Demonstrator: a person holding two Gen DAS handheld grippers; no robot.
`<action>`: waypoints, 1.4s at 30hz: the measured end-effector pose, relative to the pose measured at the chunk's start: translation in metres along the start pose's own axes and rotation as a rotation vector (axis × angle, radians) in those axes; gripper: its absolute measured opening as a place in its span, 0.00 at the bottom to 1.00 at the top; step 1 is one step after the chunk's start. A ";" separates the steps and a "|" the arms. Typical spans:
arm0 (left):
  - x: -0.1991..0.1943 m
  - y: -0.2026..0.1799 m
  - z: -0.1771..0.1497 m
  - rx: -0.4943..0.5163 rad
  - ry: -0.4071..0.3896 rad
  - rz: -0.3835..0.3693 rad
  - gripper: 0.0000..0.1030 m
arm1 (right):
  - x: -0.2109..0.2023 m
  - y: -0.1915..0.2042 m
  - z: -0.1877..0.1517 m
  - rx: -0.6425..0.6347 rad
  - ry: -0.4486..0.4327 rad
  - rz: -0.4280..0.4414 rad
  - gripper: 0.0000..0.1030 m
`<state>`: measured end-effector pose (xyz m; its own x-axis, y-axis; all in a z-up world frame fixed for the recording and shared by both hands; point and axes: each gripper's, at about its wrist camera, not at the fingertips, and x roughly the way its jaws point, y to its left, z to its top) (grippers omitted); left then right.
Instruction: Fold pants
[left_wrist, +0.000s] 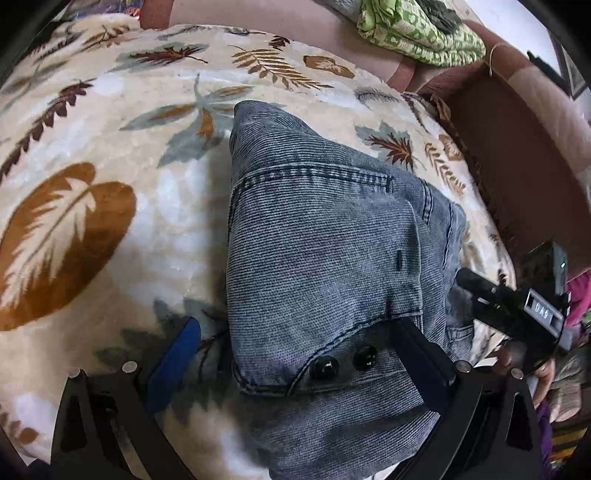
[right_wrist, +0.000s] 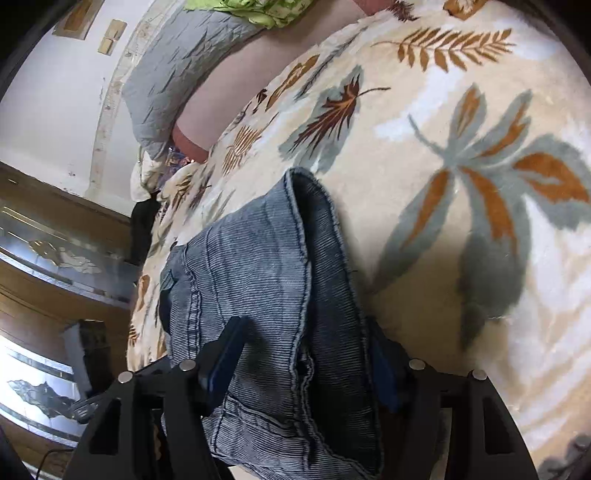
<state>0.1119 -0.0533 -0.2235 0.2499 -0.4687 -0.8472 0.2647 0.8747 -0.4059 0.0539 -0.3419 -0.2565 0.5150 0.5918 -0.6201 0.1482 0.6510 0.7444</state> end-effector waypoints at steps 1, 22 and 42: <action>0.000 0.000 0.000 0.001 -0.003 -0.004 1.00 | 0.002 0.001 -0.001 -0.003 0.017 0.027 0.66; -0.017 -0.024 -0.004 0.095 -0.064 0.005 0.39 | 0.004 0.042 -0.022 -0.222 -0.041 -0.102 0.23; -0.014 -0.022 -0.011 0.066 -0.074 0.011 0.37 | 0.010 0.040 -0.024 -0.250 -0.021 -0.097 0.29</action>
<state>0.0920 -0.0649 -0.2060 0.3205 -0.4686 -0.8232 0.3212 0.8713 -0.3710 0.0443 -0.2981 -0.2385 0.5262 0.5126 -0.6785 -0.0140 0.8031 0.5957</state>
